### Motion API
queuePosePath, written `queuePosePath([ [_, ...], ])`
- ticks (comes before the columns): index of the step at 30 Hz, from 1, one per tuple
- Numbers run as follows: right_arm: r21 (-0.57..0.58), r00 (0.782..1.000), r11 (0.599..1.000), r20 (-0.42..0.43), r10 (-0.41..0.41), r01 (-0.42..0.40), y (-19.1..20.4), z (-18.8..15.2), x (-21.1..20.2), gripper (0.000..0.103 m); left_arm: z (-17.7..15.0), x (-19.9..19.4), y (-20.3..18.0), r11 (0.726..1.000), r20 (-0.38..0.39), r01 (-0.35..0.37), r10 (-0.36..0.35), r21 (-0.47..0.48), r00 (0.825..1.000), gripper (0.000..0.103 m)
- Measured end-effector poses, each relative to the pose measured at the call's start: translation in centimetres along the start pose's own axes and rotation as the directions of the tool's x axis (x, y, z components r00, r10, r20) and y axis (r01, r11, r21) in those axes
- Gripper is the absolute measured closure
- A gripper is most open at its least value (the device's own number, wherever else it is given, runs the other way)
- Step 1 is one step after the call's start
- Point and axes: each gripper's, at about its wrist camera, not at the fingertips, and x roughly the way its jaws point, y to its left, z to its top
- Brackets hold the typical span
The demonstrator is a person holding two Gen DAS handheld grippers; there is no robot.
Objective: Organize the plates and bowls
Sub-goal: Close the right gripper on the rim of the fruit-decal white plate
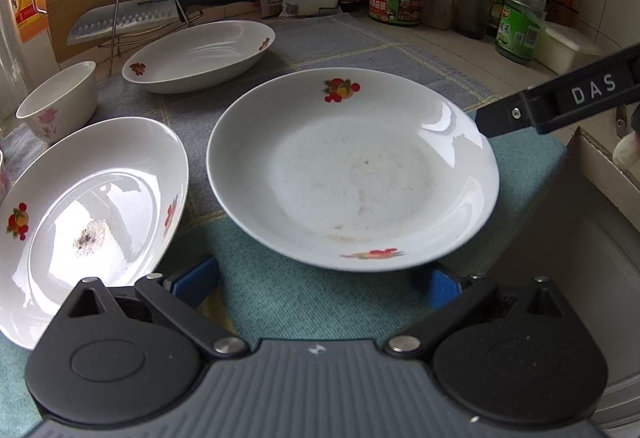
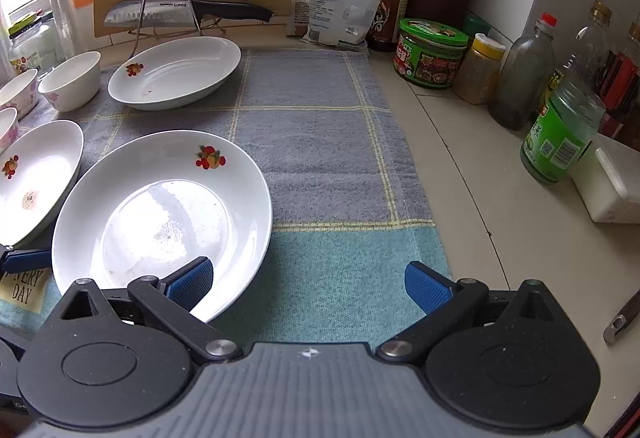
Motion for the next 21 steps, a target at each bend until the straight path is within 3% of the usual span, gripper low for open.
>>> queuePosePath([
  [8,0.004,1.000,1.000,-0.023,0.007,-0.007,0.0,1.5,1.7,0.000,0.1,0.5,0.3,0.994,0.038,0.059,-0.063,0.096,0.997,0.000],
  [14,-0.025,0.998,0.999,-0.049,0.026,-0.027,0.7,2.9,2.8,0.000,0.8,1.0,0.3,0.990,0.010,0.083,-0.085,0.110,0.996,0.000],
  [21,-0.040,0.986,0.990,-0.103,0.128,-0.133,0.8,3.5,4.6,0.000,1.1,1.3,0.2,0.989,-0.001,0.095,-0.095,0.111,0.995,0.000],
])
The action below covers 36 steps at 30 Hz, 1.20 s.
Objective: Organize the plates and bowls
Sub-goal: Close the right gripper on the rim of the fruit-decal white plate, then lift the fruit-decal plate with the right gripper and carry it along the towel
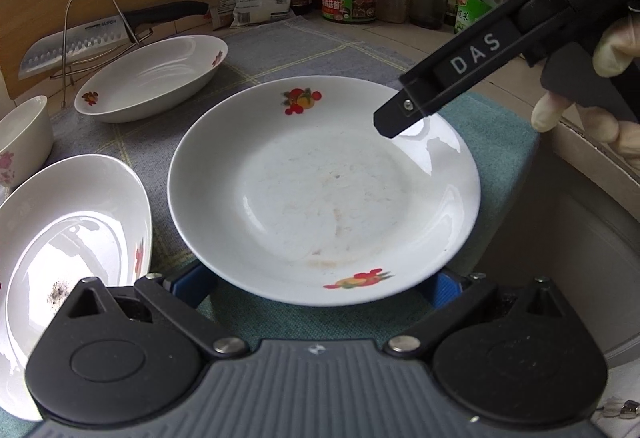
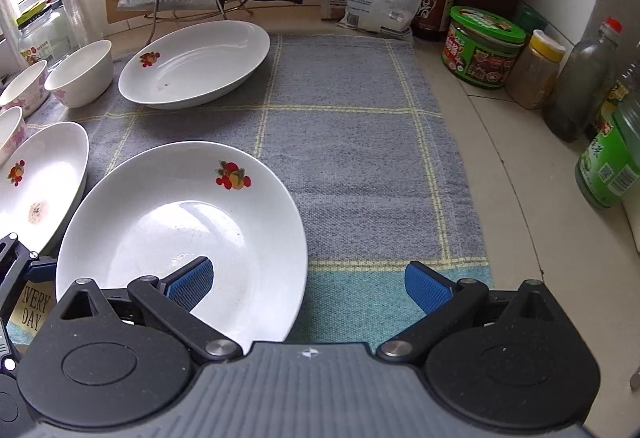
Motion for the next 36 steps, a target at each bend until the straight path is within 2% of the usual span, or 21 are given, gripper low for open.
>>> queuePosePath([
  [3,-0.029,0.997,0.997,-0.024,0.074,-0.075,-0.2,0.3,0.7,0.000,0.0,0.1,-0.2,1.000,0.004,-0.010,0.010,-0.010,1.000,0.000],
  [8,-0.101,0.978,0.975,-0.083,0.189,-0.197,-0.2,0.9,2.2,0.000,-0.2,0.0,-0.5,0.999,0.017,-0.024,0.024,-0.029,1.000,0.000],
  [13,-0.167,0.956,0.947,-0.147,0.252,-0.275,0.3,1.4,3.3,0.000,-0.6,-0.2,-0.9,0.997,0.044,-0.046,0.049,-0.055,0.998,0.000],
  [16,-0.226,0.959,0.936,-0.156,0.238,-0.270,0.8,1.5,3.5,0.000,-1.0,-0.3,-1.0,0.997,0.069,-0.048,0.052,-0.056,0.996,0.000],
  [21,-0.301,0.968,0.925,-0.166,0.191,-0.234,1.7,1.4,3.7,0.000,-0.8,-0.3,-1.0,0.998,0.065,-0.044,0.047,-0.047,0.997,0.000],
  [26,-0.279,0.969,0.934,-0.169,0.180,-0.222,1.6,1.6,3.8,0.000,-0.6,-0.2,-0.8,1.000,0.049,-0.015,0.015,-0.011,0.999,0.000],
  [32,-0.291,0.973,0.930,-0.133,0.191,-0.222,1.5,1.1,3.7,0.000,-0.6,-0.1,-0.6,1.000,0.057,0.003,-0.004,0.010,0.998,0.000],
  [36,-0.301,0.970,0.925,-0.147,0.194,-0.231,1.6,1.4,3.8,0.000,-0.9,-0.2,-0.7,1.000,0.073,0.004,-0.005,0.011,0.997,0.000],
])
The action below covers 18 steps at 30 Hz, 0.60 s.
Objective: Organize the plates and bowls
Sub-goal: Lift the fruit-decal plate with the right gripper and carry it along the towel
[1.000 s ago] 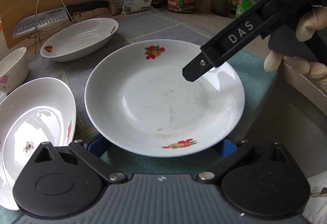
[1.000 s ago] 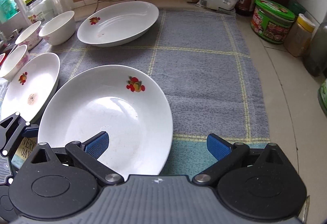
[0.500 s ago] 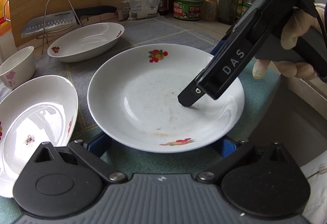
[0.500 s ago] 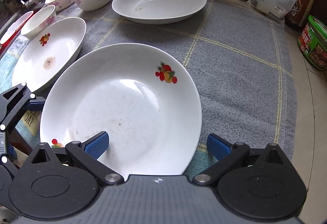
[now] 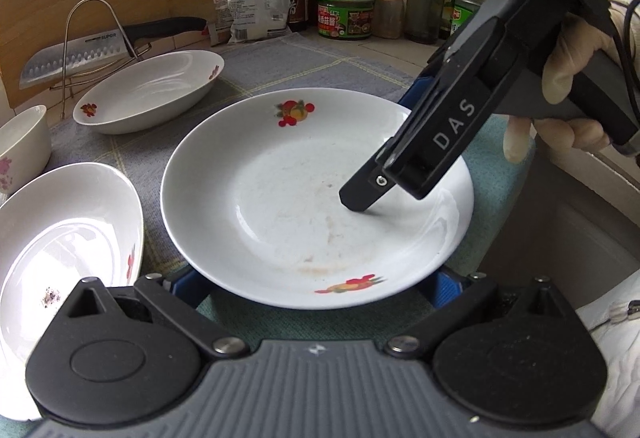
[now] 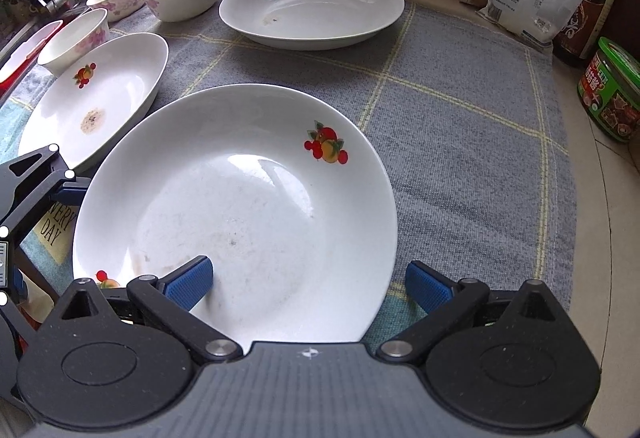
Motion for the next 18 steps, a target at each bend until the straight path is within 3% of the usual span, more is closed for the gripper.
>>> queuePosePath([
  [8,-0.103,0.996,0.991,-0.031,0.078,-0.081,-0.7,1.4,0.5,0.000,-0.2,-0.1,0.0,1.000,0.008,-0.002,0.002,-0.001,1.000,0.000],
  [18,-0.124,0.974,0.967,-0.062,0.216,-0.222,-2.5,3.8,1.1,0.000,0.0,0.0,0.0,1.000,0.003,-0.001,0.001,-0.002,1.000,0.000],
])
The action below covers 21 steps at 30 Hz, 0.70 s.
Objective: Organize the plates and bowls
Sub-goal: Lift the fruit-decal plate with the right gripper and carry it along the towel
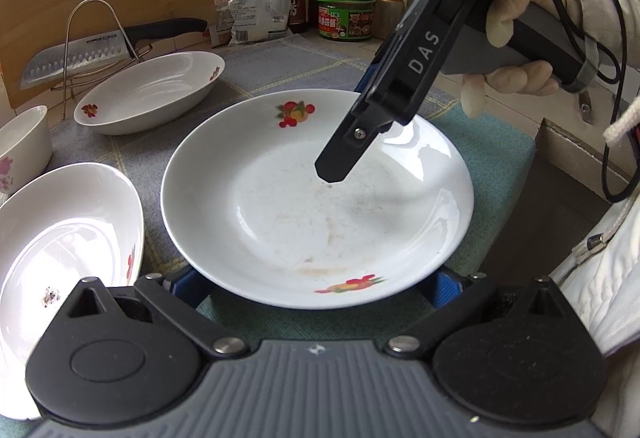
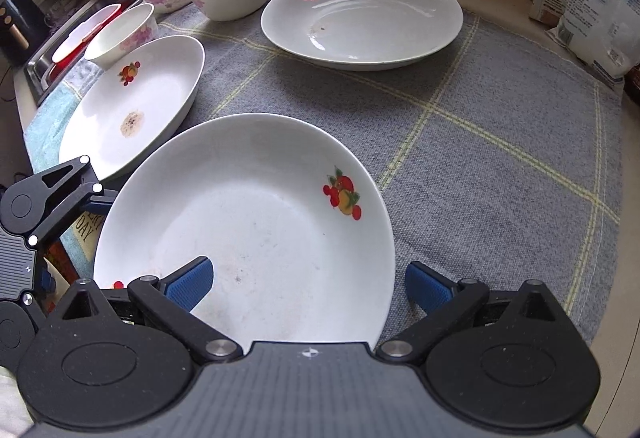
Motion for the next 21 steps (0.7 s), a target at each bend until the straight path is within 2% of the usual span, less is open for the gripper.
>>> queuePosePath([
  [10,0.022,0.986,0.987,-0.040,0.160,-0.159,-0.9,1.1,0.0,0.000,0.0,0.1,0.0,1.000,0.001,0.001,-0.001,0.003,1.000,0.000],
  [21,0.027,0.980,0.984,-0.082,0.179,-0.177,-1.2,1.7,0.2,0.000,0.1,0.1,0.1,1.000,-0.005,0.006,-0.005,0.011,1.000,0.000],
])
